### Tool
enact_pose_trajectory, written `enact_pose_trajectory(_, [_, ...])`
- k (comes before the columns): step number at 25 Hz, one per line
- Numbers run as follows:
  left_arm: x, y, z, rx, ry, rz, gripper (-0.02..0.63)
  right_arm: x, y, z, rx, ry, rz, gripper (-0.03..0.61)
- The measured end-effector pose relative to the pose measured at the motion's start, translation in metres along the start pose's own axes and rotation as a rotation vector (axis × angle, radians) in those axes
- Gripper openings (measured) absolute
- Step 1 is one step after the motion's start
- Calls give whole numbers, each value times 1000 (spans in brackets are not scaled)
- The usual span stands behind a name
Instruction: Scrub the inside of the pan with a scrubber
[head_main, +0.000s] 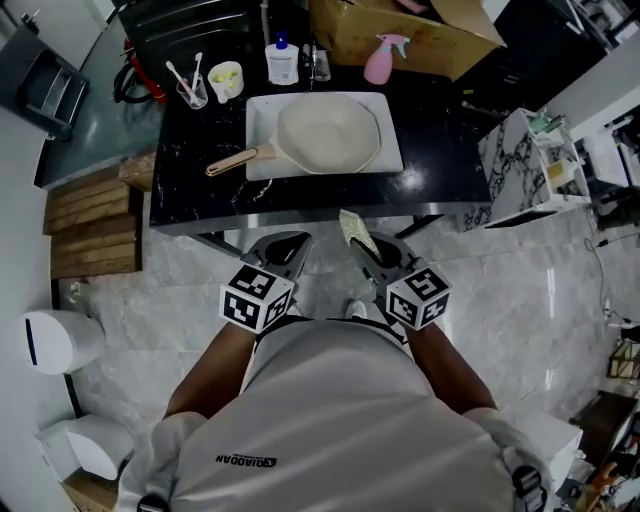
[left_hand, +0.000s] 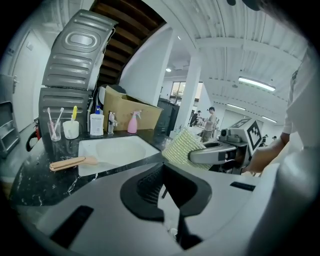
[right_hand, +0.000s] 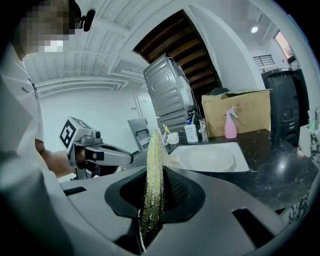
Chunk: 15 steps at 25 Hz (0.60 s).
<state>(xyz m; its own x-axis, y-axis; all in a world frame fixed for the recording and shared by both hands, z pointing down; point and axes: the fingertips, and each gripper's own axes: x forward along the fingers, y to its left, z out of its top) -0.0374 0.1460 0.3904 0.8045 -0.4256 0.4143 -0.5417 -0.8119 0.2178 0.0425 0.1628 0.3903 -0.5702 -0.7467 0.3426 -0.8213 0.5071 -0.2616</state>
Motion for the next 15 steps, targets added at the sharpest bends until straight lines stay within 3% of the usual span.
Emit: enact_pose_trajectory(15, [19,-43,3,14,-2,41,14,-36,-23,4,-17,-17,50,80])
